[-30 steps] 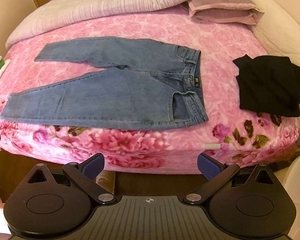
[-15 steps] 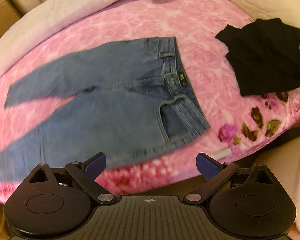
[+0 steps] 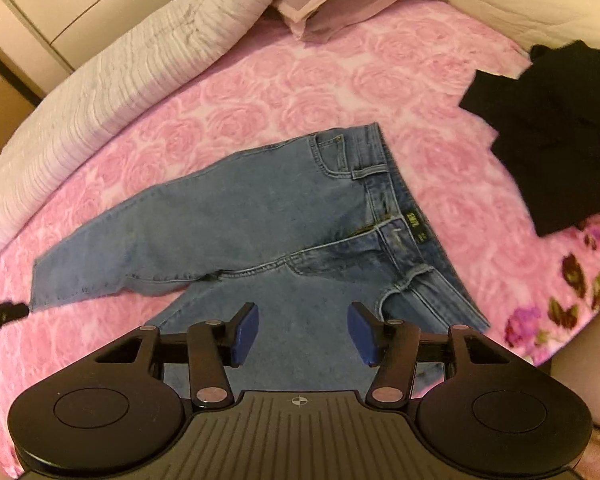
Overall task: Fold clothes
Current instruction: 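Grasp the jeans leg hem with the left gripper while the right grasps the waistband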
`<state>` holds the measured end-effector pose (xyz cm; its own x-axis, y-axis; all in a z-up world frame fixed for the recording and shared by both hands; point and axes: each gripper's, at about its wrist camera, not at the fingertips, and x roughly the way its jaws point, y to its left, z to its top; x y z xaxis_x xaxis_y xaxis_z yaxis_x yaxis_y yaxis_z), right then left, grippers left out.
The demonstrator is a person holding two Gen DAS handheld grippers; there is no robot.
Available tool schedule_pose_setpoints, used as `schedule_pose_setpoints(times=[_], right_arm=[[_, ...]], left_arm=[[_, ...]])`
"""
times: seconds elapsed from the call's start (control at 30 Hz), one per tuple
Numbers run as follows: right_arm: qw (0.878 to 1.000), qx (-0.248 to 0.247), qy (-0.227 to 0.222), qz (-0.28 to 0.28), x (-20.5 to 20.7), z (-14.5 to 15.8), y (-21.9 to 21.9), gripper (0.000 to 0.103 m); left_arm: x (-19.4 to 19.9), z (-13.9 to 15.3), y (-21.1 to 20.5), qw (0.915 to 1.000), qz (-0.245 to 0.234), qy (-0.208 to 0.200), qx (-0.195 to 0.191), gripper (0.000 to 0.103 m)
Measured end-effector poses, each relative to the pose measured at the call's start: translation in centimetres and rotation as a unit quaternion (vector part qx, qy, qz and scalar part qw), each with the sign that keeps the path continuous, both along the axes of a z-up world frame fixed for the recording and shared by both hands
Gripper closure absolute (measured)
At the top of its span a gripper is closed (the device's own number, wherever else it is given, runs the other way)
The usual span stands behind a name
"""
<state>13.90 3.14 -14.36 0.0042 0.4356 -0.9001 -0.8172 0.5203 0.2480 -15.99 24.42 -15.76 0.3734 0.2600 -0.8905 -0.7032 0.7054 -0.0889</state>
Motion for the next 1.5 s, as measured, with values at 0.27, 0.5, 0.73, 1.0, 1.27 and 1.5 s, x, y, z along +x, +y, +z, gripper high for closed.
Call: schedule_pose_setpoints(times=[0.27,0.5,0.73,1.0,1.27,1.5], right_arm=[[0.994,0.001,-0.021,0.109,2.5,-5.6,6.6,0.049],[0.968,-0.015,-0.074,0.239,6.8,-11.6,15.8,0.049],[0.938,-0.019,-0.1,0.331,11.5,-16.9,24.1,0.049],[0.908,-0.033,-0.078,0.41,14.3,-20.6,29.6,0.049],[0.891,-0.047,-0.048,0.449,14.5,-21.6,30.5,0.082],[0.88,-0.018,-0.141,0.452,11.6,-17.1,26.6,0.092]], left_arm=[[3.7,-6.3,5.1,0.9978,-0.061,-0.015,-0.024,0.049],[8.5,-11.7,11.1,0.9923,-0.124,-0.007,-0.007,0.049],[12.2,-17.1,17.7,0.9878,-0.154,0.014,0.022,0.049],[13.9,-20.9,22.0,0.9738,-0.209,0.074,0.052,0.052],[13.1,-22.5,23.6,0.9629,-0.261,0.067,0.012,0.087],[11.0,-18.7,18.9,0.958,-0.263,0.057,0.098,0.099]])
